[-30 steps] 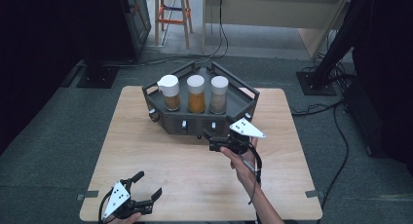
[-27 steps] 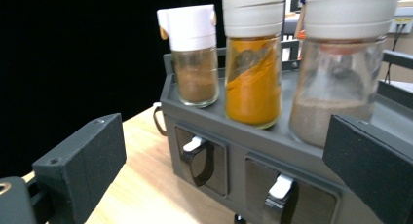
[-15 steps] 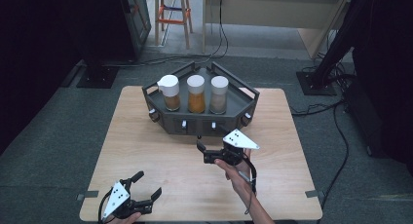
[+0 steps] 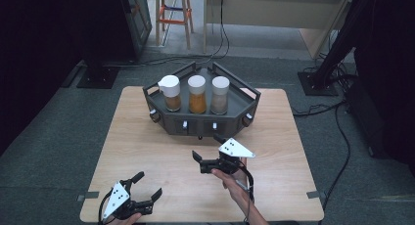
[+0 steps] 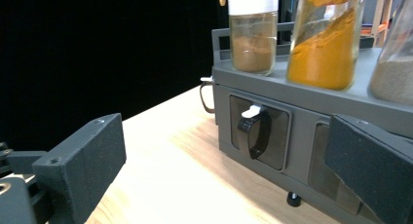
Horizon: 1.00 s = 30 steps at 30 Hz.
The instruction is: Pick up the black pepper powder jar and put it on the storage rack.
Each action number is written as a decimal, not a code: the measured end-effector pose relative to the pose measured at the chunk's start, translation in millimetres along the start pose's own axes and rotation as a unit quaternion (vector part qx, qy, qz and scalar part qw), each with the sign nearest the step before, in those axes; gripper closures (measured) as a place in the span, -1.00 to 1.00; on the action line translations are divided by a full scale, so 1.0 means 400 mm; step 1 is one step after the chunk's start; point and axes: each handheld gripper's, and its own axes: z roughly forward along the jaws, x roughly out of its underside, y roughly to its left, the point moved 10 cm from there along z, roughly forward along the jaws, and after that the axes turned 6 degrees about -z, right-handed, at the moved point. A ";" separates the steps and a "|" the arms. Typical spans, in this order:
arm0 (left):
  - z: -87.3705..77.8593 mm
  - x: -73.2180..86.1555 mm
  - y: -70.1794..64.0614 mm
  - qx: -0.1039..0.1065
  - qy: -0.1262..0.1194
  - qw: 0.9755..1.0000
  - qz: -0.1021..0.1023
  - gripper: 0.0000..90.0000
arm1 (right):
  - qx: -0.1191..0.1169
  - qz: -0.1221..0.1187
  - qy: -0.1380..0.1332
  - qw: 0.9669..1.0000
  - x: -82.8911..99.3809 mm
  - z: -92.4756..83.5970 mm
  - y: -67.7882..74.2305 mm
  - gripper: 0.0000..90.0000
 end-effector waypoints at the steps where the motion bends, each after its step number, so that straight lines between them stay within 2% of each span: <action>1: 0.000 0.000 0.000 0.000 0.001 1.000 0.000 -0.78 | -0.002 0.001 -0.001 1.000 0.003 -0.001 0.003 -0.96; 14: 0.002 0.000 0.002 0.000 0.002 1.000 0.001 -0.78 | -0.023 0.000 0.009 1.000 0.038 0.003 0.040 -0.96; 19: 0.002 0.000 0.001 0.002 0.001 1.000 0.000 -0.78 | -0.028 -0.011 0.011 1.000 0.046 0.003 0.057 -0.96; 30: 0.001 -0.002 0.004 0.000 -0.001 1.000 0.001 -0.78 | -0.040 -0.013 0.014 0.999 0.068 -0.006 0.075 -0.96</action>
